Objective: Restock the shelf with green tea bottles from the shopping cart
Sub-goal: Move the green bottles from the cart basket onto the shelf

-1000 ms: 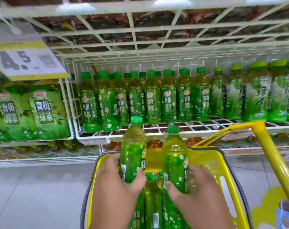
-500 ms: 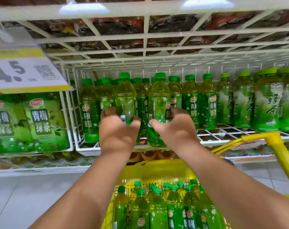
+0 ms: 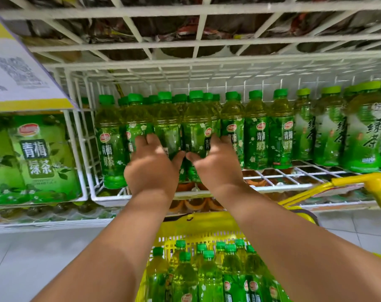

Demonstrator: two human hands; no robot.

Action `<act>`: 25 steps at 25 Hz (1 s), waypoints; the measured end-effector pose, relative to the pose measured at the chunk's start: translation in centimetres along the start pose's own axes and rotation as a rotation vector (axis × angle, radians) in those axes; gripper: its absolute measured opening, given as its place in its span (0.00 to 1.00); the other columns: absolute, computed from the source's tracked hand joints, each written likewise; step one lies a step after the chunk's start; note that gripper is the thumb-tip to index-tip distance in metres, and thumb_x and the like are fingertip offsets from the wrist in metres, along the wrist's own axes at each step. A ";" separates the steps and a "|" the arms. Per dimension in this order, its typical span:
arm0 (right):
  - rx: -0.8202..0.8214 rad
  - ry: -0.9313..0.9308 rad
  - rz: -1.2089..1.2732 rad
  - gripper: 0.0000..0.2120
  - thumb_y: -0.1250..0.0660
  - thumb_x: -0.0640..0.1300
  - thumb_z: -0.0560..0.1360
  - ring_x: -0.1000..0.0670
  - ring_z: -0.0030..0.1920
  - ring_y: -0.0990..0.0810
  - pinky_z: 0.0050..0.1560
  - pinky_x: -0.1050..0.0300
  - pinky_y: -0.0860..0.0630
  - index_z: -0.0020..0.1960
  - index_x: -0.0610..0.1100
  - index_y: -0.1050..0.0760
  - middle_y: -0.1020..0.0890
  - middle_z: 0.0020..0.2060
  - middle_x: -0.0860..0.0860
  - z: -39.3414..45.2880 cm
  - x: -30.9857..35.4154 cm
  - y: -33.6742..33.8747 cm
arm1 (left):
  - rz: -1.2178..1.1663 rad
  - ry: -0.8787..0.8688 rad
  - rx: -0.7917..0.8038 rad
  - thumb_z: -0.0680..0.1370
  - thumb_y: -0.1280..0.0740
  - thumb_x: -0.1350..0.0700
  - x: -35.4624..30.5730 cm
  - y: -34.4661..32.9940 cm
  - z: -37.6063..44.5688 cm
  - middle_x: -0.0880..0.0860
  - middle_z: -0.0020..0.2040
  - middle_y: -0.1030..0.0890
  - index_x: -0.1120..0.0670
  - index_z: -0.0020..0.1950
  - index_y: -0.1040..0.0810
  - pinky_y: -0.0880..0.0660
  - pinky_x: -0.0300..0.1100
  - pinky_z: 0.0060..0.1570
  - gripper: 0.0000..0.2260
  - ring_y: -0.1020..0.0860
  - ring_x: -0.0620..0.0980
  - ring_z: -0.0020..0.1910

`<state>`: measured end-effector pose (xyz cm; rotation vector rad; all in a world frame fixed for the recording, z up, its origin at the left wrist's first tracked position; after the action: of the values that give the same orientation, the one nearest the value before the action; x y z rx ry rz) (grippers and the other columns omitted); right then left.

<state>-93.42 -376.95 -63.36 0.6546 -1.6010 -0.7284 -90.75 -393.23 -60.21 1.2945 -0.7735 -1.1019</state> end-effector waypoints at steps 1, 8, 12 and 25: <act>0.013 0.008 0.010 0.36 0.28 0.59 0.72 0.40 0.60 0.25 0.53 0.55 0.26 0.71 0.40 0.34 0.28 0.62 0.41 -0.1 -0.3 -0.2 | 0.028 -0.023 0.004 0.73 0.35 0.31 0.0 -0.2 -0.2 0.57 0.61 0.28 0.57 0.63 0.32 0.33 0.46 0.33 0.32 0.21 0.59 0.52; -0.059 0.277 -0.269 0.41 0.41 0.64 0.78 0.42 0.77 0.47 0.74 0.47 0.42 0.80 0.43 0.52 0.43 0.78 0.43 -2.5 -0.4 1.4 | 0.119 -0.311 -0.115 0.73 0.34 0.34 0.5 -0.7 -2.6 0.62 0.74 0.34 0.55 0.75 0.33 0.34 0.59 0.66 0.37 0.35 0.65 0.71; -0.071 0.421 -0.426 0.38 0.40 0.61 0.78 0.42 0.78 0.50 0.75 0.43 0.44 0.80 0.44 0.47 0.45 0.79 0.44 -5.5 -0.9 2.8 | 0.075 -0.436 -0.064 0.74 0.34 0.36 0.8 -1.2 -5.4 0.63 0.80 0.45 0.52 0.79 0.39 0.47 0.61 0.74 0.38 0.45 0.66 0.77; 0.201 0.260 -0.607 0.36 0.52 0.64 0.81 0.44 0.79 0.57 0.75 0.43 0.43 0.80 0.42 0.50 0.51 0.80 0.45 -22.8 -14.0 4.0 | 0.158 -0.466 0.252 0.77 0.50 0.32 3.1 -4.3 -22.6 0.58 0.82 0.56 0.50 0.81 0.46 0.47 0.61 0.75 0.37 0.55 0.59 0.80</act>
<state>-68.89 -366.03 -66.81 1.3589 -1.2432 -0.8778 -69.69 -387.98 -68.40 1.1674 -1.3759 -1.2205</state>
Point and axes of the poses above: each hand's wrist, its own z-axis towards the middle knuckle, its own y-axis out of the back of the hand, x = y × z, the point moved 8 cm from there along z, towards the middle knuckle
